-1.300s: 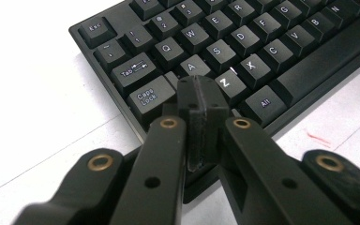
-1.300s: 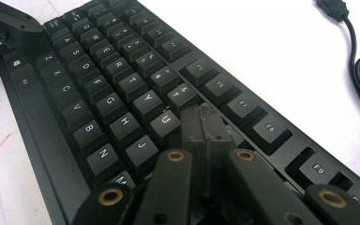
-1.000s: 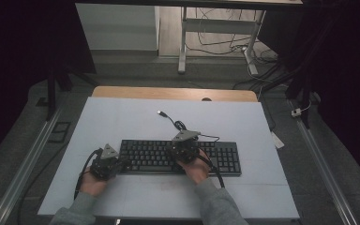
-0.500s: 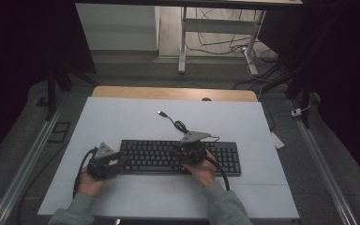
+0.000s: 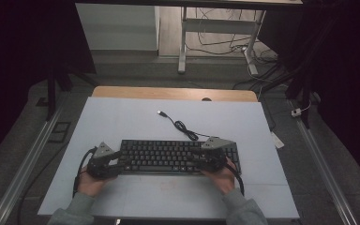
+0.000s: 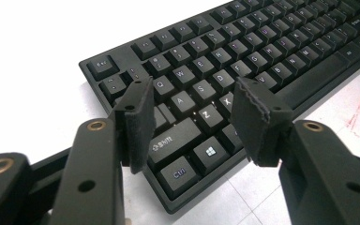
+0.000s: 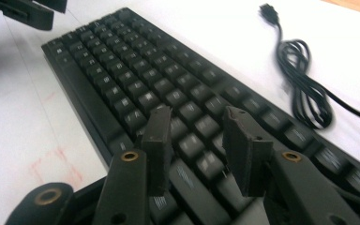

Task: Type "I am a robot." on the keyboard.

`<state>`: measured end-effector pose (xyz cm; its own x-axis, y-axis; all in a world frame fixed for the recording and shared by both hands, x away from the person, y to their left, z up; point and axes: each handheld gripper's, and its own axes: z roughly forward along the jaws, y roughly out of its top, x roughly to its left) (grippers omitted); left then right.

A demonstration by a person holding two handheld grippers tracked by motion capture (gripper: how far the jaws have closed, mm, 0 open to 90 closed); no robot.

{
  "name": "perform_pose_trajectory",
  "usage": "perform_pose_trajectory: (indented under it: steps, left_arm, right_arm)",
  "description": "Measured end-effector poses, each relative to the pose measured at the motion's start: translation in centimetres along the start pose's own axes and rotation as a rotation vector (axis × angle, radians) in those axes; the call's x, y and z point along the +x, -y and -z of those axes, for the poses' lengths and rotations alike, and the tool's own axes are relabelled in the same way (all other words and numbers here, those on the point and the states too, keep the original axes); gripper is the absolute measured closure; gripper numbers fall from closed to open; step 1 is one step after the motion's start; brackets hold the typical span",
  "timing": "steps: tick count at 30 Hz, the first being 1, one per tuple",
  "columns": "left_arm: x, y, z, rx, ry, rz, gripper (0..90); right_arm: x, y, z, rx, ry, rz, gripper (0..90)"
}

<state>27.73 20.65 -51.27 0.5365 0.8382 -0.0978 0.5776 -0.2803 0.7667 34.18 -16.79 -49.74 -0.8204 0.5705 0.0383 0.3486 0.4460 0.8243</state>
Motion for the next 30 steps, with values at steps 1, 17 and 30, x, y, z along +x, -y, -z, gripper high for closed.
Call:
perform_pose_trajectory:
  steps: [1, 17, 30]
  left_arm:
    - [0.0, 0.0, 0.0, 0.0, 0.0, 0.001, 47.7]
    - [0.7, -0.3, 0.1, 0.004, 0.004, 0.013, 42.6]
    - [0.4, -1.0, 0.9, -0.024, 0.05, 0.006, 36.6]
  right_arm:
    - [-0.2, 0.2, 0.4, -0.004, 0.0, -0.006, 61.6]
    - [-0.9, 3.2, 4.7, -0.007, 0.049, -0.029, 58.0]
    - [-1.1, 3.9, 5.3, -0.027, 0.054, -0.047, 57.4]
